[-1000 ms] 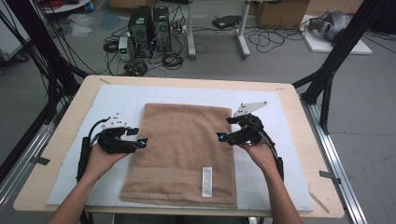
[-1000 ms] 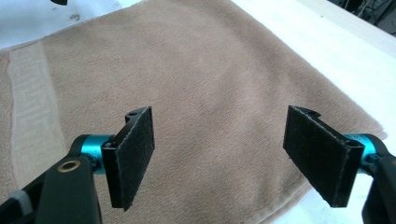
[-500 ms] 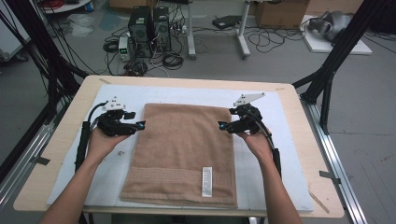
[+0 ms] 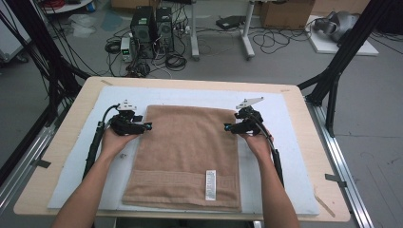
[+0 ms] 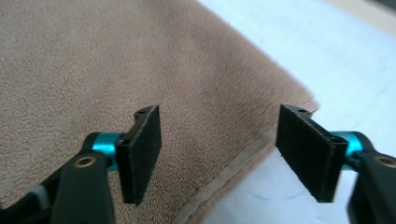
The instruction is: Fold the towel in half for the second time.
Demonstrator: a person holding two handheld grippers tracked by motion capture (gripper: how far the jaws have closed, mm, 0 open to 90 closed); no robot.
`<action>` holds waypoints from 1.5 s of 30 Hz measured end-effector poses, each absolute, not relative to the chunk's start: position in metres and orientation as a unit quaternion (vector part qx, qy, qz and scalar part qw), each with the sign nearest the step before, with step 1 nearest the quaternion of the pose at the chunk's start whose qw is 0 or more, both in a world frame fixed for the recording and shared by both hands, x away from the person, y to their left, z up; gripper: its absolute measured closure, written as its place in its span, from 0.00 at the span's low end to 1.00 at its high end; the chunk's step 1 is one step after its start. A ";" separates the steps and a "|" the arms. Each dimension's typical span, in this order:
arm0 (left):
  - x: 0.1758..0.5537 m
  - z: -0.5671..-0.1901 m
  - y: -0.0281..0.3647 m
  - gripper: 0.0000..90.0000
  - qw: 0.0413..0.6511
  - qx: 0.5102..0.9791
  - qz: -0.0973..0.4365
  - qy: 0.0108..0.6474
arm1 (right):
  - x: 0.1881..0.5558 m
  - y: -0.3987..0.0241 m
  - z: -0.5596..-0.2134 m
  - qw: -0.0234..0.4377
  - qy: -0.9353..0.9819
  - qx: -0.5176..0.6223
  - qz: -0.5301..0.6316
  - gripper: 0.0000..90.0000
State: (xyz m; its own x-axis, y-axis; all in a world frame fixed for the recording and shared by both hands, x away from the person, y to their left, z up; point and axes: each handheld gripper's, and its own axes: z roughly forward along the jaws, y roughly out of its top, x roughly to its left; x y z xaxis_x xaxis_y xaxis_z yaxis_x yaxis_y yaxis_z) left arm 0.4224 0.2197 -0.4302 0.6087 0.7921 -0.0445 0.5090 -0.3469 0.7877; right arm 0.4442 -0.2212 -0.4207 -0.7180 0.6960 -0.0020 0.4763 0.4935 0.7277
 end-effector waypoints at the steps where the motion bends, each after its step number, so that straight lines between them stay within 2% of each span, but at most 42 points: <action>1: 0.423 -0.432 0.219 0.48 0.399 0.803 0.178 0.406 | 0.445 -0.221 -0.424 0.148 0.852 0.348 0.363 0.35; 10: 0.433 -0.445 0.221 0.52 0.396 0.781 0.185 0.446 | 0.453 -0.225 -0.436 0.150 0.846 0.376 0.348 0.41; 16: 0.433 -0.447 0.218 0.60 0.389 0.781 0.177 0.456 | 0.457 -0.225 -0.443 0.121 0.838 0.396 0.357 0.49; 18: 0.432 -0.446 0.215 0.72 0.390 0.782 0.171 0.455 | 0.457 -0.225 -0.441 0.112 0.838 0.399 0.354 0.56; 21: 0.433 -0.447 0.217 0.78 0.398 0.775 0.154 0.466 | 0.457 -0.225 -0.441 0.101 0.836 0.402 0.360 0.66; 22: 0.433 -0.447 0.217 0.79 0.400 0.775 0.152 0.466 | 0.457 -0.225 -0.441 0.097 0.834 0.403 0.363 0.71; 23: 0.433 -0.447 0.217 0.81 0.401 0.775 0.149 0.465 | 0.457 -0.225 -0.441 0.084 0.835 0.402 0.367 0.85; 24: 0.433 -0.447 0.218 0.83 0.403 0.775 0.141 0.465 | 0.457 -0.224 -0.441 0.066 0.836 0.396 0.375 0.87; 25: 0.433 -0.447 0.218 0.87 0.406 0.773 0.138 0.467 | 0.456 -0.222 -0.441 0.072 0.836 0.395 0.374 0.88; 30: 0.432 -0.445 0.217 0.92 0.404 0.776 0.144 0.462 | 0.455 -0.222 -0.437 0.077 0.841 0.387 0.369 0.89; 40: 0.415 -0.420 0.224 0.93 0.435 0.775 0.168 0.425 | 0.440 -0.225 -0.407 0.103 0.845 0.345 0.395 0.90; 45: 0.392 -0.407 0.230 0.92 0.444 0.786 0.172 0.395 | 0.421 -0.231 -0.392 0.081 0.848 0.325 0.410 0.89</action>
